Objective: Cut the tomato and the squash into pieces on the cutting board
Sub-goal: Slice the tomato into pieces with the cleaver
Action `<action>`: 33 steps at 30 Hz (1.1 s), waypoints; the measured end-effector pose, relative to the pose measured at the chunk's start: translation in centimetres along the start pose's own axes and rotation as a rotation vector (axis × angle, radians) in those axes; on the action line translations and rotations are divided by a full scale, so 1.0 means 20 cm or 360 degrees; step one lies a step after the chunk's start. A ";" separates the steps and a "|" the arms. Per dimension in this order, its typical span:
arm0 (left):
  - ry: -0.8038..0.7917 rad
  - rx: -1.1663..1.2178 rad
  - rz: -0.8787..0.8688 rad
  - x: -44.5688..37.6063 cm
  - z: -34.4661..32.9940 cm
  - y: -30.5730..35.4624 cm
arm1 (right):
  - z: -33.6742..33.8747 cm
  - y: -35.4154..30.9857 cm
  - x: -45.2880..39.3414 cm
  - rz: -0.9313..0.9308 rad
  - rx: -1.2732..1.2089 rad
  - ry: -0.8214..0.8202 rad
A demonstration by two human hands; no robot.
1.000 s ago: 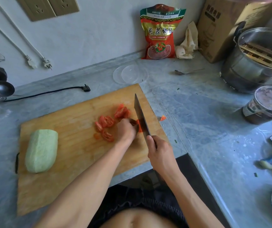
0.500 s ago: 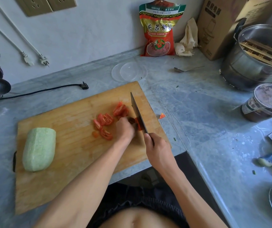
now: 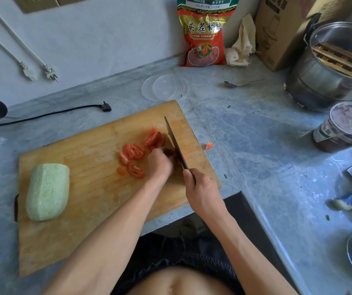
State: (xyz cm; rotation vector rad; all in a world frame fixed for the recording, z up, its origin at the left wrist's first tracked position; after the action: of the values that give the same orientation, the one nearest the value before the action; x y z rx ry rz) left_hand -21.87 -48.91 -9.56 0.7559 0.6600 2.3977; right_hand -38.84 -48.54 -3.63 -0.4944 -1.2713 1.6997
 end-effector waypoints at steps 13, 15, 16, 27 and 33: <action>-0.0034 -0.0006 -0.0105 0.06 0.01 0.03 | 0.06 0.04 -0.09 -0.0169 -0.0094 -0.0016; -0.0040 0.0029 -0.0076 0.05 0.02 0.01 | 0.06 0.01 -0.07 -0.0137 -0.0114 -0.0019; -0.0019 0.0037 -0.0075 0.06 0.03 -0.01 | 0.06 0.00 -0.05 -0.0109 -0.0126 -0.0019; 0.0342 -0.0019 -0.0230 0.04 0.49 -0.20 | -0.03 -0.15 -0.05 0.0025 -0.0154 -0.0151; 0.0060 -0.0495 -0.0289 -0.12 0.51 -0.23 | -0.11 -0.19 -0.07 0.0005 -0.0152 -0.0182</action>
State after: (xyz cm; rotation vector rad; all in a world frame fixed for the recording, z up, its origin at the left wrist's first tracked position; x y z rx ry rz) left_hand -12.19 -44.12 -5.84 0.4988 0.3407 2.2780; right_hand -34.77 -48.39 -1.37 -0.4608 -1.4396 1.6957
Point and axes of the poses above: each hand's wrist, its own x-axis away from the middle knuckle, its own z-axis out of the back of the hand, y = z × x, the point moved 8 cm from there along -x, towards the middle knuckle, and after that the axes turned 11 degrees about -x, right-handed, at the moved point
